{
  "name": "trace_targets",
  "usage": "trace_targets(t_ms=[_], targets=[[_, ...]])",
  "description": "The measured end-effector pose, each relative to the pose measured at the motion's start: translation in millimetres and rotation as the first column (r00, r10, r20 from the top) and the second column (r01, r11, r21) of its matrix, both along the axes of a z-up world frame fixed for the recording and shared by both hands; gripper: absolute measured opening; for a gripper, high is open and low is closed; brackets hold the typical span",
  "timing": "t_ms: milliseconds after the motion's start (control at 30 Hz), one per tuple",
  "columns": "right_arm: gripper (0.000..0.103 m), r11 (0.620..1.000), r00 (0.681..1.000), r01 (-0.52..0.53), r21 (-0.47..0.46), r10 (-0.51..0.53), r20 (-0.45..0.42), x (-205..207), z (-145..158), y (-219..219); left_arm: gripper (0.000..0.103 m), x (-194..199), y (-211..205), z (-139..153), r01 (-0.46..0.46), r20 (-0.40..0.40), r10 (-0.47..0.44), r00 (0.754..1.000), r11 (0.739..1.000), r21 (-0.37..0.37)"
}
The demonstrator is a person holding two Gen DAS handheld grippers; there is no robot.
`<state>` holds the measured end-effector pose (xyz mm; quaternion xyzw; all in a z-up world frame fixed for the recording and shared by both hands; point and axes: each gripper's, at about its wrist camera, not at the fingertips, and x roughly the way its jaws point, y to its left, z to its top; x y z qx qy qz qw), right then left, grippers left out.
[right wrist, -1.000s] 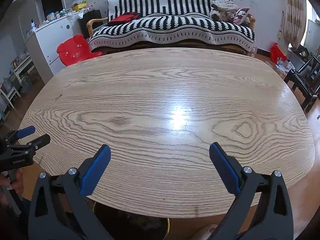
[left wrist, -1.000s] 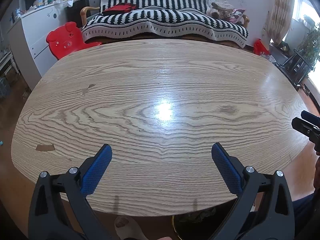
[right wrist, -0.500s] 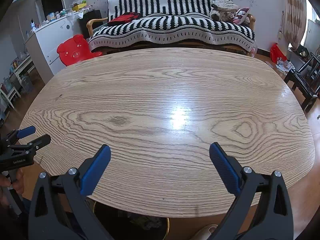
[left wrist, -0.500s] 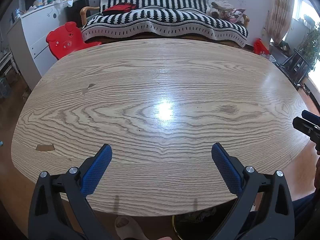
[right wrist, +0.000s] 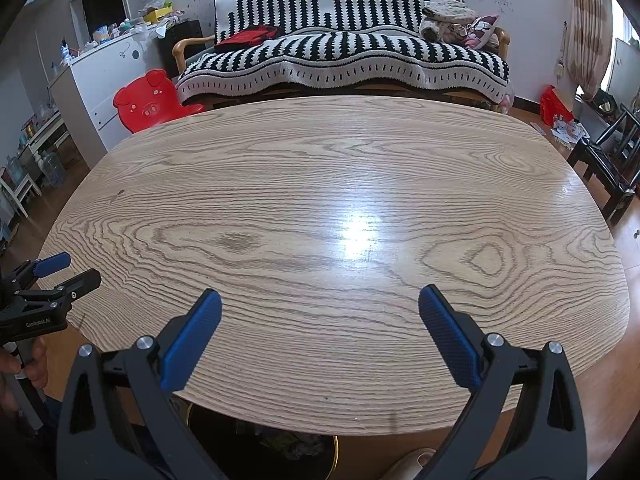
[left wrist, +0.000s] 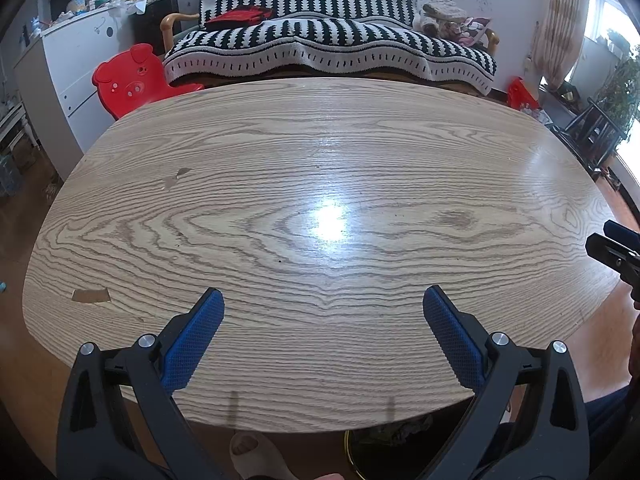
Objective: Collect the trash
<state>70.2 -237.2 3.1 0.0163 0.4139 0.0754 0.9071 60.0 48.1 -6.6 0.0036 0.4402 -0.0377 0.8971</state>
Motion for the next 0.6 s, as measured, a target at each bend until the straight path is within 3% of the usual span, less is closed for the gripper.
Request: trace_targets(t_ms=[600], targets=[[0.095, 1.000, 1.000, 0.000, -0.001, 0.000, 0.001, -0.1, -0.2, -0.1, 0.097, 0.2, 0.5, 0.0, 0.002, 0.001, -0.002, 1.000, 1.000, 0.002]])
